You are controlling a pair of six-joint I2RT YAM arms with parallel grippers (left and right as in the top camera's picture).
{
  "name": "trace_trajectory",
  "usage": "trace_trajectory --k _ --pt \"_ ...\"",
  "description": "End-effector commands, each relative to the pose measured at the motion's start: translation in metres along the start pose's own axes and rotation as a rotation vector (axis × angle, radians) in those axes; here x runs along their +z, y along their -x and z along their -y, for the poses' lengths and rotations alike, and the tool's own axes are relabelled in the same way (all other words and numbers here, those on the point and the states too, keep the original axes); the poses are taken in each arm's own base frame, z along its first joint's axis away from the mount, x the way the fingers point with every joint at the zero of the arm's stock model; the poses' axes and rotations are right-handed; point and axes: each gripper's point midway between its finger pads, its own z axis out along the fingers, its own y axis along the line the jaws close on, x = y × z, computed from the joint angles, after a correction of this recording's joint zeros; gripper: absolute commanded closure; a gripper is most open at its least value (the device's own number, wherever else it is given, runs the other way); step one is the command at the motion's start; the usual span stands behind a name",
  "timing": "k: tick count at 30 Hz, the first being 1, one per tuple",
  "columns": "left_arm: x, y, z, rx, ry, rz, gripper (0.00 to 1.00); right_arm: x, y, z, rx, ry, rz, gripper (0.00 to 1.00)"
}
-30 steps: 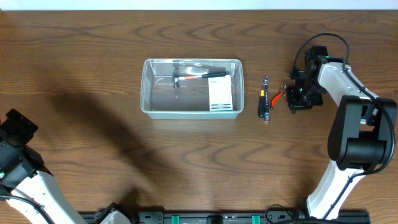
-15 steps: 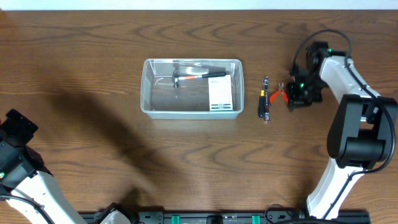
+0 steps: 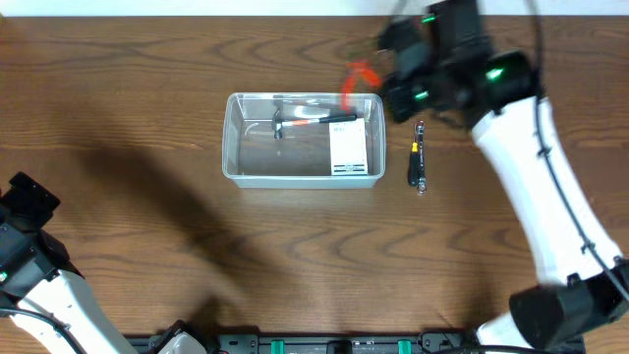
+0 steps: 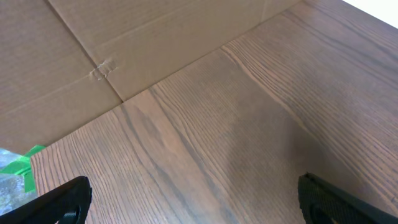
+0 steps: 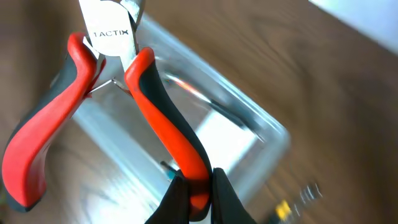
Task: Pack container
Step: 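Carry the pliers into the container and lower them in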
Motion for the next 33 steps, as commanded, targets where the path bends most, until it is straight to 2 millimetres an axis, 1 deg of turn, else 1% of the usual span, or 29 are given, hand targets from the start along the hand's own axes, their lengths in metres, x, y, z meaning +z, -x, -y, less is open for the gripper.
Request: trace_trajectory --k 1,3,5,7,8,11,14,16,19,25,29,33 --pt "-0.005 0.012 -0.004 -0.008 0.015 0.028 0.02 0.029 0.000 -0.021 -0.187 -0.030 -0.042 0.99" --pt "-0.005 0.012 -0.004 -0.008 0.015 0.028 0.02 0.046 0.005 -0.029 -0.291 -0.071 -0.049 0.99" --pt "-0.005 0.012 -0.004 -0.008 0.015 0.028 0.02 0.064 0.010 -0.028 -0.366 -0.126 -0.052 0.99" --pt "-0.005 0.012 -0.004 -0.008 0.015 0.028 0.02 0.088 0.014 -0.023 -0.437 -0.163 -0.053 0.99" --pt "-0.005 0.012 -0.004 -0.008 0.015 0.028 0.02 0.096 0.015 -0.021 -0.454 -0.166 -0.052 0.99" --pt "-0.005 0.012 -0.004 -0.008 0.015 0.028 0.02 0.130 0.016 -0.013 -0.471 -0.172 -0.043 0.99" --pt "-0.005 0.012 -0.004 -0.008 0.015 0.028 0.02 0.158 0.011 -0.009 -0.469 -0.165 -0.049 0.99" --pt "-0.005 0.012 -0.004 -0.008 0.015 0.028 0.02 0.173 0.003 -0.021 -0.475 -0.106 -0.057 0.99" --pt "-0.005 0.012 -0.004 -0.008 0.015 0.028 0.02 0.193 -0.010 -0.045 -0.487 -0.005 -0.073 0.99" --pt "-0.005 0.012 -0.004 -0.008 0.015 0.028 0.02 0.230 -0.044 -0.072 -0.515 0.070 -0.157 0.99" --pt "-0.005 0.012 -0.004 -0.008 0.015 0.028 0.02 0.247 -0.060 -0.088 -0.611 0.106 -0.190 0.99" --pt "-0.005 0.012 -0.004 -0.008 0.015 0.028 0.02 0.252 -0.065 -0.101 -0.700 0.129 -0.192 0.99"
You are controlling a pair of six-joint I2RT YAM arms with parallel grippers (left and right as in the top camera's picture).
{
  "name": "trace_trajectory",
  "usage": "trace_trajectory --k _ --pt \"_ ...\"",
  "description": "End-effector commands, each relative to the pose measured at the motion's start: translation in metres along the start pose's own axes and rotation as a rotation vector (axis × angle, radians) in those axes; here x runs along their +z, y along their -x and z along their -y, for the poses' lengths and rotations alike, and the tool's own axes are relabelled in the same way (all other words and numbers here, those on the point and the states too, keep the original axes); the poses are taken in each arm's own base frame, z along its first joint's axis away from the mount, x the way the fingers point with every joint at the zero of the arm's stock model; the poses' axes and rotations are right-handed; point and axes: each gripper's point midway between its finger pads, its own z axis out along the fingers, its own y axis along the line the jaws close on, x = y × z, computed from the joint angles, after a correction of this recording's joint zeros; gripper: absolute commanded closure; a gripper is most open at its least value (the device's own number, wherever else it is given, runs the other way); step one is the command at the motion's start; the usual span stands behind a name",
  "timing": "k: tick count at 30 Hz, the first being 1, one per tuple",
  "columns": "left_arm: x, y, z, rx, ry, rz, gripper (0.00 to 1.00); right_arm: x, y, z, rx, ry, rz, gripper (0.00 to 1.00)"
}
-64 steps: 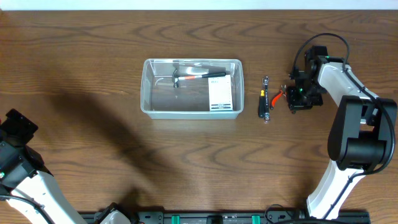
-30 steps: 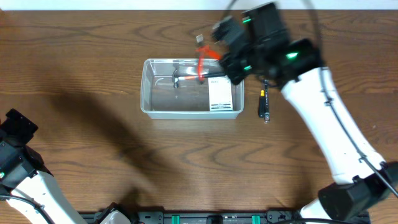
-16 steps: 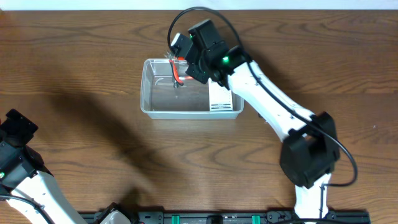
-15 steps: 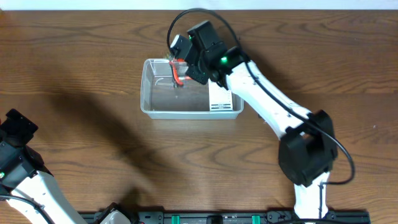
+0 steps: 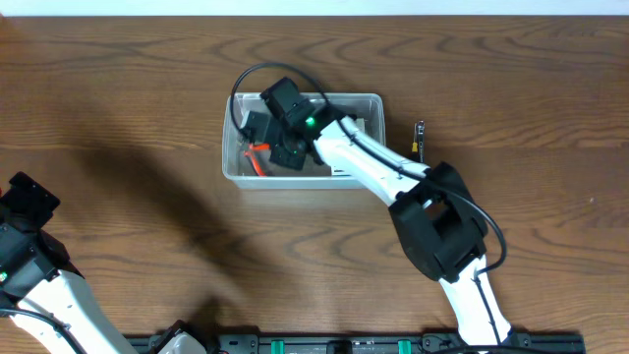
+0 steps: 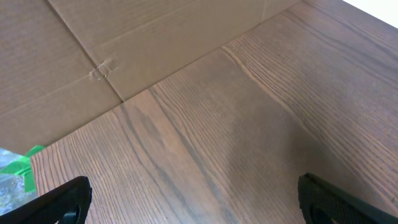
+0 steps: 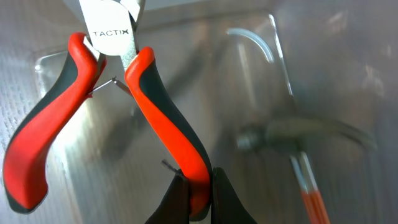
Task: Pack container
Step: 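Carry the pliers into the container and lower them in, then move the right gripper to the silver wrench and grasp it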
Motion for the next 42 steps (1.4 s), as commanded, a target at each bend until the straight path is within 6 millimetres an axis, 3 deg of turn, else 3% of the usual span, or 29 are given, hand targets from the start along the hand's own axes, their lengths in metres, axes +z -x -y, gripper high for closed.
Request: trace_trajectory --k 1,2,5,8,11,15,17,20,23,25,29,32,34,42 --pt "-0.005 0.012 -0.004 -0.008 0.016 0.028 0.02 0.002 0.010 -0.014 -0.111 0.027 0.021 0.99" --pt "-0.005 0.012 -0.004 -0.008 0.016 0.028 0.02 0.002 0.011 -0.014 -0.122 0.026 0.022 0.96" --pt "-0.005 0.012 -0.004 -0.008 0.016 0.028 0.02 0.002 0.010 -0.007 -0.123 -0.013 0.012 0.48" --pt "-0.005 0.012 -0.004 -0.008 0.016 0.028 0.02 -0.003 0.007 0.014 -0.083 -0.108 -0.018 0.43" --pt "-0.005 0.012 -0.004 -0.008 0.016 0.028 0.02 -0.023 0.000 0.050 0.039 -0.259 -0.062 0.43" --pt "-0.005 0.012 -0.004 -0.008 0.016 0.028 0.02 -0.080 -0.007 0.090 0.221 -0.374 -0.063 0.45" --pt "-0.005 0.012 -0.004 -0.008 0.016 0.028 0.02 -0.112 -0.014 0.103 0.336 -0.399 -0.045 0.39" --pt "-0.005 0.012 -0.004 -0.008 0.016 0.028 0.02 -0.168 -0.039 0.123 0.601 -0.417 -0.006 0.20" --pt "-0.005 0.012 -0.004 -0.008 0.016 0.028 0.02 -0.206 -0.075 0.128 0.767 -0.351 -0.003 0.20" --pt "-0.005 0.012 -0.004 -0.008 0.016 0.028 0.02 -0.220 -0.106 0.131 0.910 -0.306 -0.025 0.23" --pt "-0.005 0.012 -0.004 -0.008 0.015 0.028 0.02 -0.226 -0.174 0.130 1.207 -0.256 -0.133 0.32" --pt "-0.005 0.012 -0.004 -0.008 0.016 0.028 0.02 -0.217 -0.218 0.119 1.386 -0.223 -0.223 0.36" --pt "-0.005 0.012 -0.004 -0.008 0.016 0.028 0.02 -0.203 -0.237 0.105 1.448 -0.196 -0.279 0.37" --pt "-0.005 0.012 -0.004 -0.008 0.016 0.028 0.02 -0.143 -0.281 0.050 1.479 -0.139 -0.420 0.40"
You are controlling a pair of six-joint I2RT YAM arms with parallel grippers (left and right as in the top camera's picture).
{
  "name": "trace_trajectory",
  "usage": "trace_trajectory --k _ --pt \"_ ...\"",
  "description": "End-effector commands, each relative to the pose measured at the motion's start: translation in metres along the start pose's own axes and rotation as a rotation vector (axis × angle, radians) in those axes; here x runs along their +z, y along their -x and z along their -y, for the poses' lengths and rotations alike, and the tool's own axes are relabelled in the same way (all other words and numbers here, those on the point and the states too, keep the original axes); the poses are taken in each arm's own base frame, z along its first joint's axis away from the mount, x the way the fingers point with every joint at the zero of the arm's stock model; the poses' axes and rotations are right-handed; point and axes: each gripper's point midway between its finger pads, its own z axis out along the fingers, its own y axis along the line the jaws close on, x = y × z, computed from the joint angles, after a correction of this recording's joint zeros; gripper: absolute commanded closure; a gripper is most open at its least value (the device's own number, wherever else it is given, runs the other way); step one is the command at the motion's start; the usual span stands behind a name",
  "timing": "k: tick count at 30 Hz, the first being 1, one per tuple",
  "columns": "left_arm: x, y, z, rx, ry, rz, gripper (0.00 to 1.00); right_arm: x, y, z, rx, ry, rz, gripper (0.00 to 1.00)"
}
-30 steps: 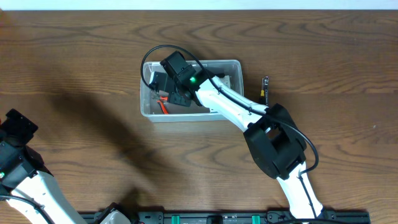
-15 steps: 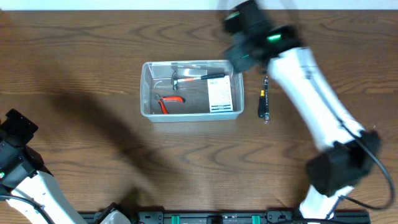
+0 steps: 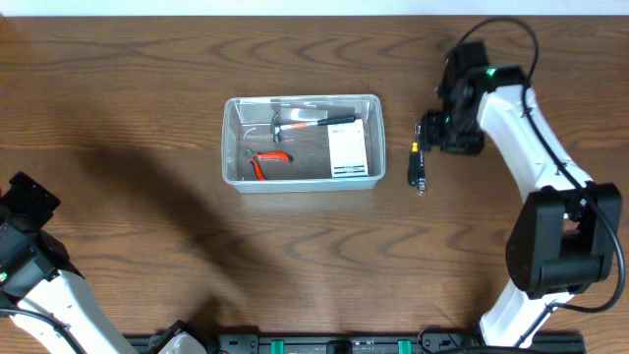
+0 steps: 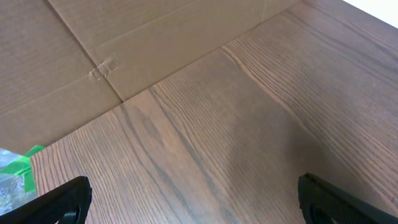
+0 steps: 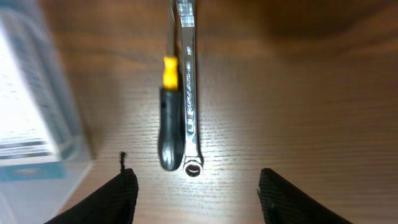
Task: Pack container
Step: 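Move the right gripper to the silver wrench and grasp it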
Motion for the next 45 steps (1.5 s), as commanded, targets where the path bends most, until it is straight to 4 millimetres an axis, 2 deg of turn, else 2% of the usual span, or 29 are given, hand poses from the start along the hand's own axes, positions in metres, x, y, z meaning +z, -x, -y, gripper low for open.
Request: trace_trajectory --k 1,4,7,11,22,31,35,45 --pt "-0.005 0.011 -0.004 -0.008 0.015 0.027 0.02 0.024 -0.017 0.004 0.052 0.005 -0.041 0.44" --pt "-0.005 0.011 -0.004 -0.008 0.016 0.027 0.02 0.041 -0.023 0.012 0.073 0.004 -0.041 0.50" --pt "-0.005 0.011 -0.004 -0.008 0.015 0.027 0.02 0.049 -0.024 0.020 0.092 0.004 -0.033 0.58" --pt "-0.005 0.011 -0.004 -0.008 0.016 0.027 0.02 0.054 -0.020 0.021 0.095 0.011 -0.007 0.58" --pt "-0.005 0.011 -0.004 -0.008 0.015 0.027 0.02 0.059 -0.007 0.007 0.058 0.026 0.052 0.56" --pt "-0.005 0.011 -0.004 -0.008 0.015 0.027 0.02 0.097 -0.013 0.010 0.056 0.013 -0.013 0.60" --pt "-0.005 0.011 -0.004 -0.008 0.015 0.027 0.02 0.105 -0.016 0.009 0.039 0.012 -0.032 0.61" --pt "-0.005 0.011 -0.004 -0.008 0.015 0.027 0.02 0.105 -0.015 0.008 0.037 0.012 -0.026 0.81"
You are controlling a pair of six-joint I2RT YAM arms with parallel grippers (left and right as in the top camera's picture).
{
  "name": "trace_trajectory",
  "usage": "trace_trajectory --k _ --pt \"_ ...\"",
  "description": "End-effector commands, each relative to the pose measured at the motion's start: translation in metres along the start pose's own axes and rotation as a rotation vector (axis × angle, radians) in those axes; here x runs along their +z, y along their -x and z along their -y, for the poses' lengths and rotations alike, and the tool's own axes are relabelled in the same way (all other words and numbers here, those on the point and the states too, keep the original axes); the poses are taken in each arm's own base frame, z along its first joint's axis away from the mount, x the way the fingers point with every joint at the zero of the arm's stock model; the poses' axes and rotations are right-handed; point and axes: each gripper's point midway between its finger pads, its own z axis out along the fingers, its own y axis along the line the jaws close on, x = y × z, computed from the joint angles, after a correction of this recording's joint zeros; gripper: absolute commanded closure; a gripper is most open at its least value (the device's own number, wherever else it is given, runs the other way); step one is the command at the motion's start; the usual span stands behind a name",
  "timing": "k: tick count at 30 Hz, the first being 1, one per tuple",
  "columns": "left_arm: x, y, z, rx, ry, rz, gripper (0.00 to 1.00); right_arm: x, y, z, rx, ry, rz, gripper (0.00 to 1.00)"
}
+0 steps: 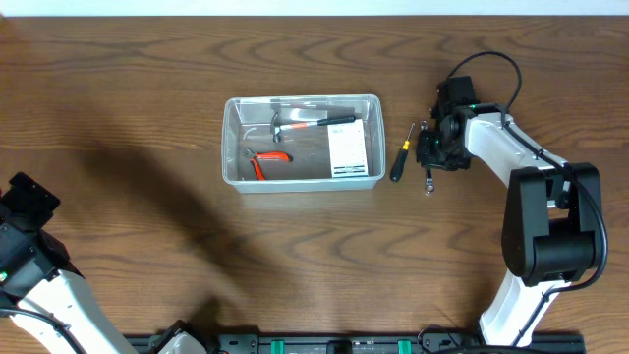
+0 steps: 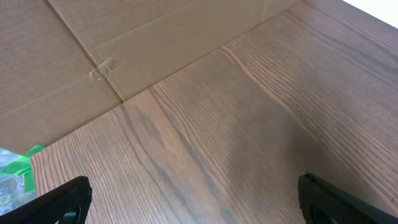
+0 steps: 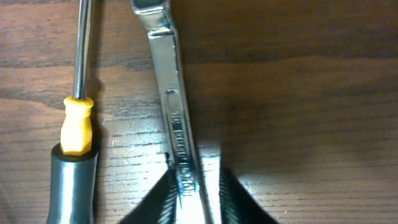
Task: Pack container
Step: 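Move the right gripper to the silver wrench and grasp it, then carry the wrench into the container, release, and withdraw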
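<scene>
The clear plastic container (image 1: 231, 167) sits mid-table and holds a hammer (image 1: 310, 120), red-handled pliers (image 1: 267, 159) and a white box (image 1: 348, 149). To its right lie a silver wrench (image 3: 172, 106) and a screwdriver (image 3: 77, 124) with a yellow collar and black handle, also visible from overhead as the screwdriver (image 1: 401, 157). My right gripper (image 3: 191, 183) is down at the table, shut on the wrench's shaft, and appears overhead as the right gripper (image 1: 432, 155). My left gripper (image 2: 193, 202) stands open over bare wood, far from the container.
A flattened cardboard sheet (image 2: 124, 43) lies beyond the table edge in the left wrist view, with a green scrap (image 2: 18, 167) beside it. The left arm (image 1: 29, 256) rests at the table's front left corner.
My right gripper was open above the wrench and screwdriver; now it is lower and shut on the wrench. The screwdriver's handle has swung left, away from the wrench. The left arm is unchanged.
My right gripper held the red pliers near the container's back right corner. Then it was inside the container with them. Then the pliers lay in the container and the gripper hung open over the wrench and screwdriver. Now it grips the wrench.
</scene>
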Motion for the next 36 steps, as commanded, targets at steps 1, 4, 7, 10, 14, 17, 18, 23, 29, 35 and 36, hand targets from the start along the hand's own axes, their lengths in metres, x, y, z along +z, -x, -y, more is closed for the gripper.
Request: trace_trajectory --k 1,4,7,10,14,17,18,23,29,35,36 --pt "-0.005 0.012 -0.004 -0.008 0.016 0.028 0.02 0.029 -0.025 0.002 -0.004 -0.009 -0.101 0.86" --pt "-0.005 0.012 -0.004 -0.008 0.016 0.028 0.02 0.029 -0.026 0.002 -0.005 -0.008 -0.103 0.93" --pt "-0.005 0.012 -0.004 -0.008 0.016 0.028 0.02 0.029 -0.027 0.002 -0.004 -0.009 -0.106 0.99" --pt "-0.005 0.012 -0.004 -0.008 0.016 0.028 0.02 0.029 -0.025 0.002 -0.004 -0.008 -0.103 0.99" --pt "-0.005 0.012 -0.004 -0.008 0.016 0.028 0.02 0.009 -0.009 0.002 0.011 -0.001 -0.079 0.99" --pt "-0.005 0.012 -0.004 -0.008 0.016 0.028 0.02 -0.028 0.017 -0.003 0.012 0.018 -0.016 0.99" --pt "-0.005 0.012 -0.004 -0.008 0.016 0.028 0.02 -0.050 0.029 -0.011 -0.019 0.045 0.023 0.99" --pt "-0.005 0.012 -0.004 -0.008 0.016 0.028 0.02 -0.151 0.057 -0.068 -0.197 0.170 0.207 0.99" --pt "-0.005 0.012 -0.004 -0.008 0.016 0.028 0.02 -0.226 0.033 -0.171 -0.643 0.261 0.425 0.99" --pt "-0.005 0.012 -0.004 -0.008 0.016 0.028 0.02 -0.204 -0.032 -0.250 -1.299 0.257 0.430 0.99" --pt "-0.005 0.012 -0.004 -0.008 0.016 0.028 0.02 -0.191 -0.044 -0.259 -1.428 0.249 0.413 0.99"
